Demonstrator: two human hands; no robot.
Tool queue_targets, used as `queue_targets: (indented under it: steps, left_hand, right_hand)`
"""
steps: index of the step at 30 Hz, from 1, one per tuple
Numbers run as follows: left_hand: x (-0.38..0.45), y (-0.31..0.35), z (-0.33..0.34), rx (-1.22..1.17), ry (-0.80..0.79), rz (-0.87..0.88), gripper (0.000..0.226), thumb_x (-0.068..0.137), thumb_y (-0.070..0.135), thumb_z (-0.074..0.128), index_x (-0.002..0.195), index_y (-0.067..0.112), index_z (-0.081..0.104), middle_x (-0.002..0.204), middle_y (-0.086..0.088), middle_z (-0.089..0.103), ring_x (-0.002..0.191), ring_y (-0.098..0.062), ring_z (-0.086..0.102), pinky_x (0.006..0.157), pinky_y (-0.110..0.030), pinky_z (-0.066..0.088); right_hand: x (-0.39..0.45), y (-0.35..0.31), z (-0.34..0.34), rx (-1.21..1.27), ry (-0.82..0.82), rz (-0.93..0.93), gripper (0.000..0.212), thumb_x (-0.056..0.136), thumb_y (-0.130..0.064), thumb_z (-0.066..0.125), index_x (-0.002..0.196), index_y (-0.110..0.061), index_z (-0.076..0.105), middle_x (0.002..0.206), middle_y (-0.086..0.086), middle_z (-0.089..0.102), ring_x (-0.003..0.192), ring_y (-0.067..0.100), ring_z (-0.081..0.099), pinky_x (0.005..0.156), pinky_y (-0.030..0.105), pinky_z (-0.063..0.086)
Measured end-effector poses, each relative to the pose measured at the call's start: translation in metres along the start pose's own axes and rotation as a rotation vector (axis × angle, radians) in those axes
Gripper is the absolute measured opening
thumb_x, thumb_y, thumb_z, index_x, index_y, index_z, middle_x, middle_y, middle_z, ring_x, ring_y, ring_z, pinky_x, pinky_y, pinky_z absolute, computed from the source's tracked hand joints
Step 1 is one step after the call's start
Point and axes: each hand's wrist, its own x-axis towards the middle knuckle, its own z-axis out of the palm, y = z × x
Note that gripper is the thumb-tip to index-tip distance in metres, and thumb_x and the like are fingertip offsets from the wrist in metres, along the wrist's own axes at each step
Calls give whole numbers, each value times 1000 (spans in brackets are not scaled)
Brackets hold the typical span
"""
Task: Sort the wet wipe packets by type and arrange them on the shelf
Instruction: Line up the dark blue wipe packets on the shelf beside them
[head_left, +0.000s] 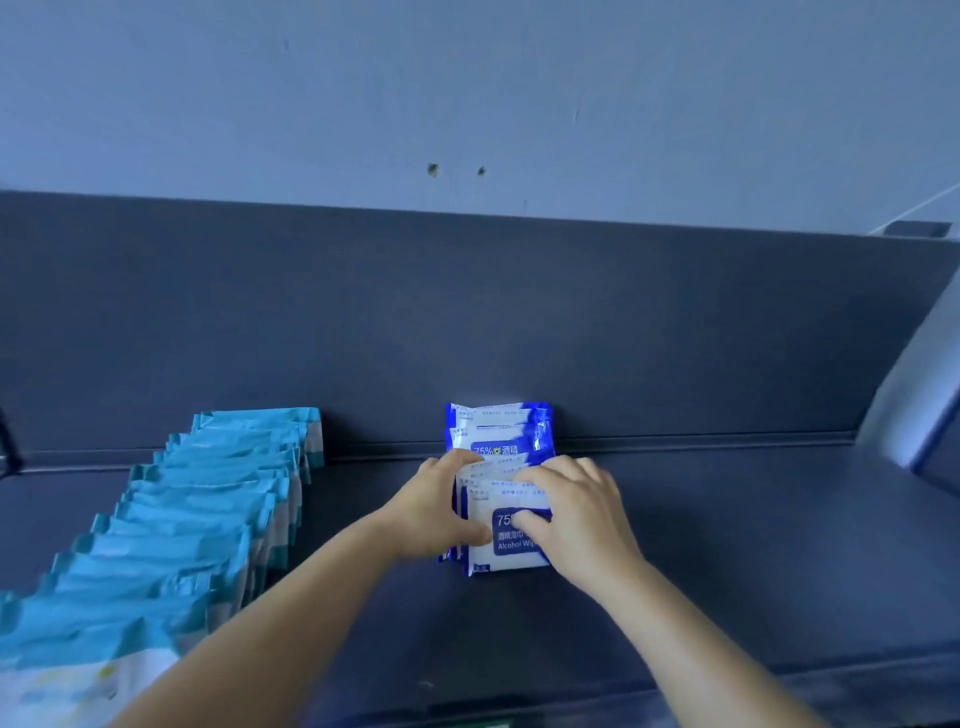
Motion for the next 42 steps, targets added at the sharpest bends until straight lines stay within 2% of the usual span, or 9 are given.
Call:
queue_targets:
  steps: [6, 9, 14, 21, 26, 29, 32, 37, 42]
  left_hand:
    - [32, -2, 2, 87, 10, -164, 101, 73, 31, 74, 149, 33, 8, 134, -1, 23, 122, -24, 42, 97, -37, 46]
    - [35, -11, 1, -62, -8, -246, 123, 68, 31, 78, 149, 29, -15, 135, 2, 34, 112, -17, 49, 94, -30, 44]
    - [38, -21, 11, -209, -77, -162, 133, 64, 24, 82, 142, 39, -24, 118, 13, 56, 101, -2, 58, 81, -17, 49]
    - [49, -19, 23, -240, 72, -16, 127, 70, 12, 75, 140, 43, -26, 137, 6, 41, 101, -8, 60, 62, -13, 50]
    - [55, -24, 30, -237, 97, -24, 123, 73, 11, 75, 143, 33, -24, 131, 8, 50, 100, -8, 60, 60, -6, 45]
    - [50, -24, 30, -141, 104, -42, 118, 66, 23, 76, 145, 37, -10, 141, 5, 38, 115, -16, 55, 83, -28, 53]
    - [42, -12, 25, 247, 210, 40, 114, 72, 38, 74, 150, 26, -9, 158, 5, 1, 146, -18, 7, 116, -35, 22]
    - [34, 0, 27, 820, 102, 118, 84, 94, 52, 42, 152, 19, -9, 159, 3, -17, 145, -16, -20, 118, -40, -5]
    - [32, 5, 32, 912, 91, 123, 79, 98, 45, 38, 151, 15, -13, 159, -2, -15, 146, -18, -15, 117, -41, -5]
  right_hand:
    - [19, 16, 10, 70, -74, 255, 102, 76, -56, 68, 150, -18, 10, 152, -2, 25, 140, 20, 19, 114, 30, 21]
    - [26, 30, 16, 375, -258, 440, 119, 69, -53, 76, 151, -23, -4, 140, -3, 46, 124, 20, 46, 95, 32, 46]
    - [33, 36, 28, 608, -350, 457, 103, 51, -43, 80, 137, -32, 24, 104, -20, 66, 93, 7, 64, 79, 31, 55]
    - [45, 31, 35, 609, -117, 420, 77, 65, -31, 79, 129, -31, 36, 120, -10, 56, 99, 11, 59, 79, 26, 47]
    - [45, 38, 40, 596, -213, 435, 68, 62, -34, 80, 117, -32, 39, 110, -13, 61, 92, 6, 60, 65, 19, 44]
    - [48, 41, 36, 591, -289, 428, 68, 64, -33, 80, 118, -32, 37, 106, -17, 64, 91, 3, 61, 66, 19, 46]
    - [48, 37, 35, 483, -223, 417, 82, 58, -42, 82, 123, -30, 34, 122, -13, 54, 106, 11, 56, 82, 31, 50]
    - [38, 26, 27, 98, -151, 196, 111, 74, -55, 71, 153, -24, -1, 160, -8, 1, 146, 13, 10, 115, 32, 22]
    - [30, 21, 22, 32, -205, 208, 107, 80, -55, 65, 153, -21, -6, 161, -2, -7, 148, 14, 0, 117, 32, 15]
